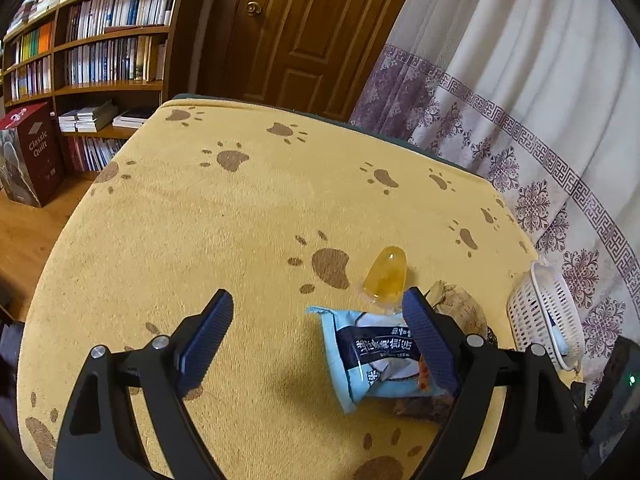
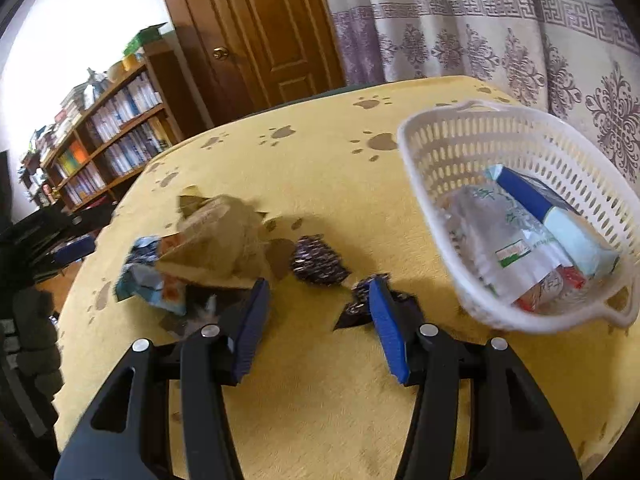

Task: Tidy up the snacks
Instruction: 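Move the right tool to the dark purple candies while the left tool reaches the blue pastry packet, then close the right tool on a dark purple candy while the left tool grasps the blue pastry packet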

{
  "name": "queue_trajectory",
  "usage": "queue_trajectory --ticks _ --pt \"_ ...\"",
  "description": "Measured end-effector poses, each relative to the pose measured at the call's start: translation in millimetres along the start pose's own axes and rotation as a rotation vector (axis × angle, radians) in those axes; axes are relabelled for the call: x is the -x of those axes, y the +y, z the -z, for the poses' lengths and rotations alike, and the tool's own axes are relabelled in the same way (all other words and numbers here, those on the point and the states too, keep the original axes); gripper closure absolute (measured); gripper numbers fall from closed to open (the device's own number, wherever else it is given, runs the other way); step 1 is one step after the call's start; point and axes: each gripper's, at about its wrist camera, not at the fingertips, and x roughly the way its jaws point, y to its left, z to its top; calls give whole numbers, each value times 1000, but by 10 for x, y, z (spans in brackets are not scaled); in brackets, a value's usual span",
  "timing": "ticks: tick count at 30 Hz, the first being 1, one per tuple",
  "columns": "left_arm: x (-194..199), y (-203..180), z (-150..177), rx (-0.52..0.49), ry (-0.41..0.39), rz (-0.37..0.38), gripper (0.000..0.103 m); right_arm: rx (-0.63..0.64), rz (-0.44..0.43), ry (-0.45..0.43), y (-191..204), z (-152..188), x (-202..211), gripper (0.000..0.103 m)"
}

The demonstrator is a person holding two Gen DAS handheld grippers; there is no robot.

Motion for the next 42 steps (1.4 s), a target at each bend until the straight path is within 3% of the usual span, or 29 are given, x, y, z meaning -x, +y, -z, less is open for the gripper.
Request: queue_trajectory --ticks 10,15,19,25,28,34,36,40,42 --pt "-70 63 34 6 16 1 17 -150 29 25 -562 -63 -65 50" --pt "-99 25 54 -6 24 10 17 -64 5 15 -317 -62 -48 50" --pt "-99 16 59 -8 25 18 17 38 49 -1 -49 -122 -120 50" --pt "-93 54 68 -1 25 29 17 63 46 37 67 -292 -314 50" --pt "-89 106 65 10 26 29 17 28 8 86 46 -308 -367 50" --pt "-81 178 53 32 26 27 17 -86 -148 181 -1 -113 -219 50" --pt "-70 163 55 28 25 31 17 -75 -140 163 40 -90 -120 50" --pt "-48 115 64 14 20 37 17 9 -22 31 154 -206 66 50" --pt "-45 92 72 6 20 39 17 30 -3 1 189 -281 41 50"
